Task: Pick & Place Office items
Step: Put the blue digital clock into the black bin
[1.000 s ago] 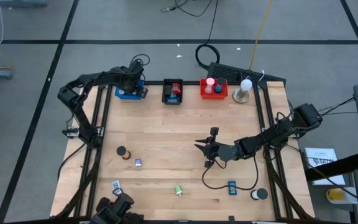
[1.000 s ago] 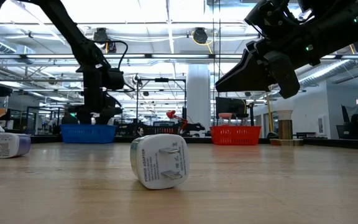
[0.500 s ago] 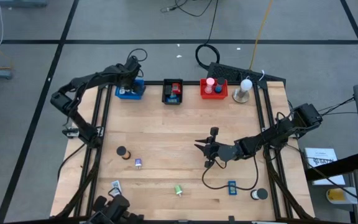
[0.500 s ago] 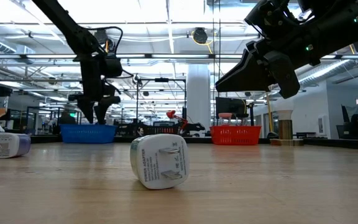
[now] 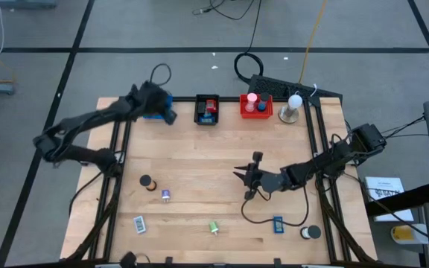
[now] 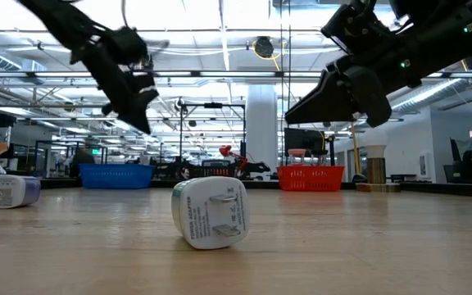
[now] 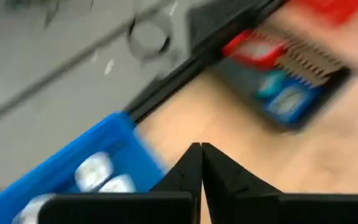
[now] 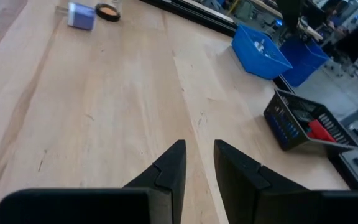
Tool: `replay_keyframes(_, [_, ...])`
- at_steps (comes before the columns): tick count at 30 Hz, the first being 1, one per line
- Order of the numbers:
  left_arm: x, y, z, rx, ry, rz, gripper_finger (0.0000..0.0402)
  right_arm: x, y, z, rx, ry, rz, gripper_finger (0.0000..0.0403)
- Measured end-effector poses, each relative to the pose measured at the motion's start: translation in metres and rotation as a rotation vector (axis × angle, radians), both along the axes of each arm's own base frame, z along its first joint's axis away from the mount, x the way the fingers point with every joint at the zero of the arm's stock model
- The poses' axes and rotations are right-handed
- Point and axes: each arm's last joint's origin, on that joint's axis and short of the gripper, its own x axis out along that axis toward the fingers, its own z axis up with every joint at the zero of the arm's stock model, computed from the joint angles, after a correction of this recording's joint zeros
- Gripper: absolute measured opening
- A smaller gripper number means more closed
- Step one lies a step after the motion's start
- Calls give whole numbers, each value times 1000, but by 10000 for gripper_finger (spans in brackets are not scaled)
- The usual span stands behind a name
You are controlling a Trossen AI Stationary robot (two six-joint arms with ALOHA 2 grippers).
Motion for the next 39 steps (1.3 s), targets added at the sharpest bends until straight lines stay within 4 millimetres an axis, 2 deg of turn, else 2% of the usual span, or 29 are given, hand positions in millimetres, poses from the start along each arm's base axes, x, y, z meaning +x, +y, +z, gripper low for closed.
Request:
replay_keyframes(6, [4, -50, -8, 206, -209, -202, 21, 3, -10, 0, 58, -29, -59, 73])
replay_keyframes(11, [10, -78, -16, 252, -359, -348, 23, 4, -17, 0, 137, -60, -118, 70])
replay_keyframes(19, [21, -114, -34, 308, -434, -536, 24, -2, -11, 1, 185, -14, -70, 5])
replay_keyframes(28, [32, -143, -48, 256, -401, -683, 24, -32, -1, 16, 283, 156, -136, 1])
replay_keyframes(36, [33, -153, -49, 221, -410, -714, 24, -49, 25, 27, 358, 357, -215, 2])
replay_keyframes(39, [33, -153, -49, 222, -411, -717, 24, -55, 37, 32, 412, 383, -208, 3])
